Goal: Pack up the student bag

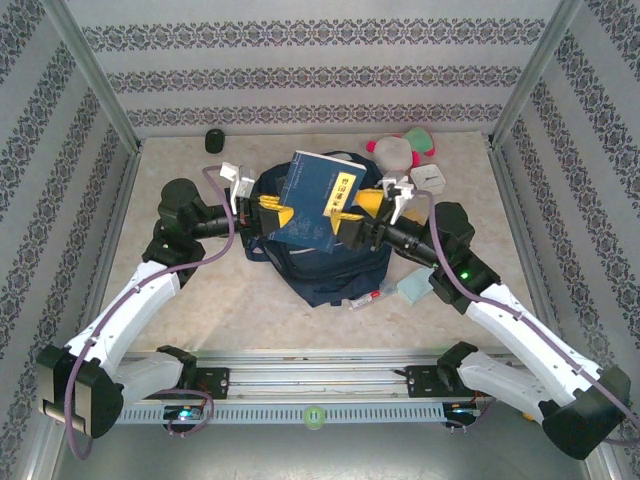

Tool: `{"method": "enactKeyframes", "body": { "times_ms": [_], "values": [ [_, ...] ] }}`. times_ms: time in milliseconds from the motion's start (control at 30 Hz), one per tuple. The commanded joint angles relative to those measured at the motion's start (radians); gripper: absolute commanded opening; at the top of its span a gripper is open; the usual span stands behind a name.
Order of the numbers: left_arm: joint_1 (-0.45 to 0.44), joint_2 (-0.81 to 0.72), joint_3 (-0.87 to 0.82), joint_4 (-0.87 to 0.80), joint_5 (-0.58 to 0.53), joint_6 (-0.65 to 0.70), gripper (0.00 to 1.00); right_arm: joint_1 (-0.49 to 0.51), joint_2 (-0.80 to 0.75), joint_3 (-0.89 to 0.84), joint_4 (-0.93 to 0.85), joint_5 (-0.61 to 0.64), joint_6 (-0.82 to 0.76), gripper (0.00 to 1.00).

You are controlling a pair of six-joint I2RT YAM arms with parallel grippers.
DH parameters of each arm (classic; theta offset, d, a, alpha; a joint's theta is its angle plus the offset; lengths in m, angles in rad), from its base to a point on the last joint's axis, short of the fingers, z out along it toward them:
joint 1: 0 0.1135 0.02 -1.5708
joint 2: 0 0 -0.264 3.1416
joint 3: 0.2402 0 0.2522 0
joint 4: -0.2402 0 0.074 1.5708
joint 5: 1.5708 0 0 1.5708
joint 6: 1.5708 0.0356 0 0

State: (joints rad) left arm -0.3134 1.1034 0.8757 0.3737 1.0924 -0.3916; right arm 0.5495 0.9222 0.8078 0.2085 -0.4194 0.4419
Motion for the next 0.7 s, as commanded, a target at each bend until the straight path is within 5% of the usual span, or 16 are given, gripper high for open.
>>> {"method": "enactKeyframes", "body": {
  "times_ms": [0,267,433,667],
  "values": [
    [-0.013,-0.013,-0.014,0.192,0.015,-0.062,0.0,-0.083,-0.031,-0.067,0.07,0.012,0.147,0.93],
    [-0.013,0.07,0.008,0.392,0.058,-0.239,0.0,-0.097,0.021,-0.077,0.246,-0.373,0.205,0.92],
    [-0.019,0.082,0.022,0.37,0.064,-0.242,0.0,-0.097,0.062,-0.036,0.28,-0.421,0.202,0.92],
    [-0.018,0.035,0.056,0.021,-0.098,-0.004,0.0,-0.195,-0.055,-0.127,0.201,-0.279,0.202,0.93]
  ]
}}
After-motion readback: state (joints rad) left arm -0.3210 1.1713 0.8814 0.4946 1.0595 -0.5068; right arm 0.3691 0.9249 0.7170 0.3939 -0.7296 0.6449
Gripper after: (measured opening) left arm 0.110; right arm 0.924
